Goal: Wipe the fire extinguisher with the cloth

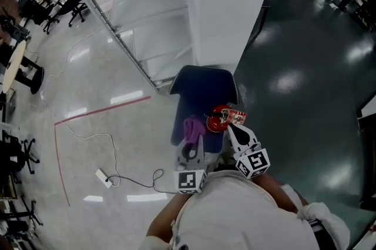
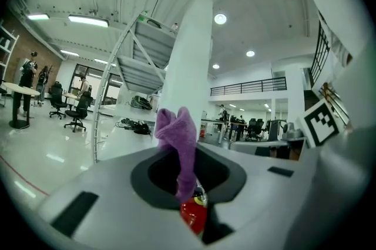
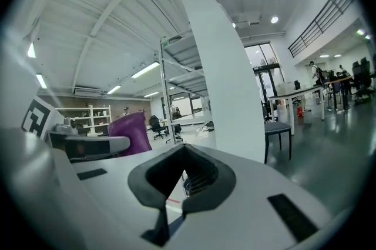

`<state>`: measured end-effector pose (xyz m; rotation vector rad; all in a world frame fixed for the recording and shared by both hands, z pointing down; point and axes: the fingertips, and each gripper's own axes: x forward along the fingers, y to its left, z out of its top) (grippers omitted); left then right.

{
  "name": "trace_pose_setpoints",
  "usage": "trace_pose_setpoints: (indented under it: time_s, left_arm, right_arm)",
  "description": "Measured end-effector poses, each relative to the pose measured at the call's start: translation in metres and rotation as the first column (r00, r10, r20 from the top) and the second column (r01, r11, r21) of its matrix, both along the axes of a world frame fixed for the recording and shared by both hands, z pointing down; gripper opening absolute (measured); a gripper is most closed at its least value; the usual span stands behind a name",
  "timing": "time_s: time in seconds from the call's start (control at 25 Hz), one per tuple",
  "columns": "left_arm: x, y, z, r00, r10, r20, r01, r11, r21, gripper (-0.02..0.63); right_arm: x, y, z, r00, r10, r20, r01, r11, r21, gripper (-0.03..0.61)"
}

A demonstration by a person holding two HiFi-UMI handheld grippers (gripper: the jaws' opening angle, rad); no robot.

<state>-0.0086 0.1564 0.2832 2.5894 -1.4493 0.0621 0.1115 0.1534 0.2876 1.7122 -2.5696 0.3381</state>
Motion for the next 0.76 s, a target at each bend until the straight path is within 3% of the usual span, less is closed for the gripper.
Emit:
trace_pose_setpoints:
  time_s: [0.76]
  left_arm:
    - [-0.002, 0.015, -0.001, 1.0, -0.007, -0.007, 0.007, 1.0, -0.013, 0.054]
  right_arm:
    - [0.005, 0.014, -0.006, 1.0, -0.003, 0.004, 0.003, 1.0, 0.013, 0.012]
